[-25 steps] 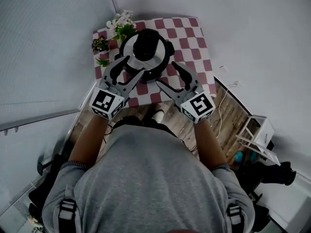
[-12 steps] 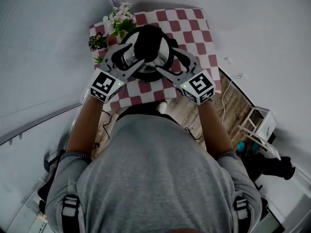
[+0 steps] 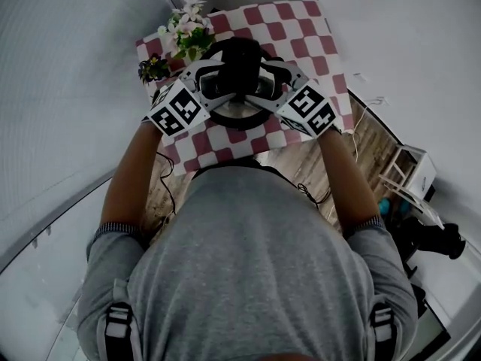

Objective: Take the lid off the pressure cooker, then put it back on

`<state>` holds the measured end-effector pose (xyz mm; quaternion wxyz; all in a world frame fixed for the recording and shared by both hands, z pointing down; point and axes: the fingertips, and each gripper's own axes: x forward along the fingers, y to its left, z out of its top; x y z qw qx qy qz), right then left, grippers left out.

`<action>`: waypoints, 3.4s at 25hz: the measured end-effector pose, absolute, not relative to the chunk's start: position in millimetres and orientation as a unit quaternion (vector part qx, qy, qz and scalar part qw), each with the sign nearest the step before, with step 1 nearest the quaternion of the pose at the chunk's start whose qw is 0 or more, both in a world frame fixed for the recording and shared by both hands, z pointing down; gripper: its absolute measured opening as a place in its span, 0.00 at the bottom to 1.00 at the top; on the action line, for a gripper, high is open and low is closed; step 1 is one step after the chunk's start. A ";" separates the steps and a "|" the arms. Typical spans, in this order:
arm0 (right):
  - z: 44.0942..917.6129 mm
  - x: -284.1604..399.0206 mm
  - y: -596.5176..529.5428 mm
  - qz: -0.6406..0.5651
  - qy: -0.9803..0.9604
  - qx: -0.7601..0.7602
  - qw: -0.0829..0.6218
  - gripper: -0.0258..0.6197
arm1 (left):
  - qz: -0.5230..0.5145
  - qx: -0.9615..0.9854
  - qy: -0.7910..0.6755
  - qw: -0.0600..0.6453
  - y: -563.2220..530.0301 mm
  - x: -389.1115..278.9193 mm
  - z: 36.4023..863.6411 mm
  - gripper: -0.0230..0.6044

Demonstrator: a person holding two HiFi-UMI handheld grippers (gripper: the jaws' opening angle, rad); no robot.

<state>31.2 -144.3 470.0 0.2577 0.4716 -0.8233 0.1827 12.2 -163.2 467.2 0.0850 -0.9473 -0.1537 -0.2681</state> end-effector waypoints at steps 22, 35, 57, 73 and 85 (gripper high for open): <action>525.6 10.0 -154.7 0.262 -0.787 0.346 0.438 0.50 | -0.439 -0.818 -0.337 0.156 -153.5 20.8 508.3 0.51; 534.5 10.0 -152.9 0.261 -0.775 0.344 0.462 0.49 | -0.455 -0.802 -0.367 0.122 -146.1 17.0 516.2 0.51; 477.6 -2.9 -158.4 0.225 -0.780 0.362 0.457 0.49 | -0.437 -0.814 -0.349 0.159 -151.2 3.4 462.3 0.51; 452.1 47.4 -121.9 0.172 -0.821 0.292 0.460 0.49 | -0.449 -0.843 -0.265 0.132 -116.8 57.2 437.6 0.51; 447.0 124.1 -79.8 0.128 -0.834 0.239 0.481 0.49 | -0.457 -0.860 -0.195 0.118 -75.2 134.7 436.0 0.51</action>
